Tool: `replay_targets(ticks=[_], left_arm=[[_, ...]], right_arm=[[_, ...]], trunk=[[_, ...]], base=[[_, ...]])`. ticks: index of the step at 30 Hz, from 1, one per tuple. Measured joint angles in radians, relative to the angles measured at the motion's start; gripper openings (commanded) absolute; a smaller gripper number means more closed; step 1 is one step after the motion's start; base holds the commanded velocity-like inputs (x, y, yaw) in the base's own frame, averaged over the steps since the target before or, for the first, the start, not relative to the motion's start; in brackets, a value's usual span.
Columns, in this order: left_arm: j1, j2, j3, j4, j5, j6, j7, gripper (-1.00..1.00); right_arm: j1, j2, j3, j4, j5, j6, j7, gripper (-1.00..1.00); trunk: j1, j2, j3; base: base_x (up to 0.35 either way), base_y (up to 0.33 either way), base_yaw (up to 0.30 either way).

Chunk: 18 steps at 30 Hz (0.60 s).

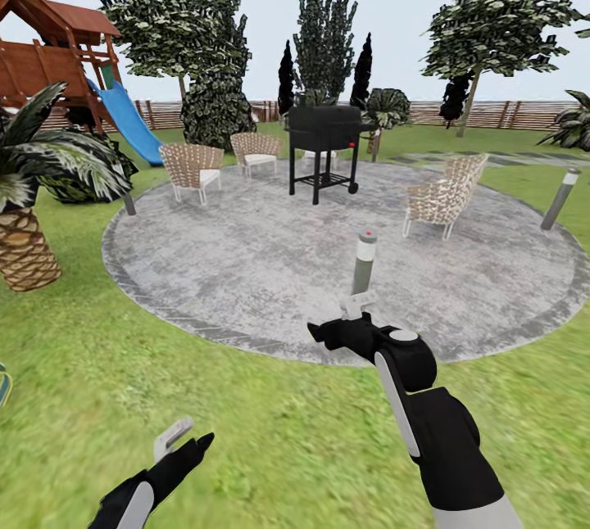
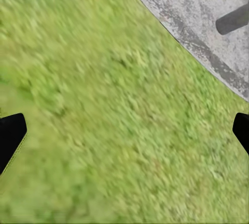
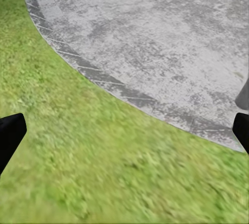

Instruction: Take the three Easter eggs out of the wicker basket on the lawn in the garden, then place them on the lawn next to a single tree (choose any tree) so that all three eggs are next to the same tree and none are left in the basket.

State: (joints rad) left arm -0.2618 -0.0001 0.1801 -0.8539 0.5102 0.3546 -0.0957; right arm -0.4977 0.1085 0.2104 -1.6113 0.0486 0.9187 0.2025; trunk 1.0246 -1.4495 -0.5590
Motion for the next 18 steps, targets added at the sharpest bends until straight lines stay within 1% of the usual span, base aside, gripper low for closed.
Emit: replay_targets(ticks=[18], left_arm=[[0.000,-0.001,0.000,0.000,-0.003,0.000,-0.002,1.00]], right_arm=[[0.000,0.000,0.000,0.000,0.000,0.000,0.000,1.00]], trunk=[[0.000,0.000,0.000]], base=[[0.257,0.186,0.000]])
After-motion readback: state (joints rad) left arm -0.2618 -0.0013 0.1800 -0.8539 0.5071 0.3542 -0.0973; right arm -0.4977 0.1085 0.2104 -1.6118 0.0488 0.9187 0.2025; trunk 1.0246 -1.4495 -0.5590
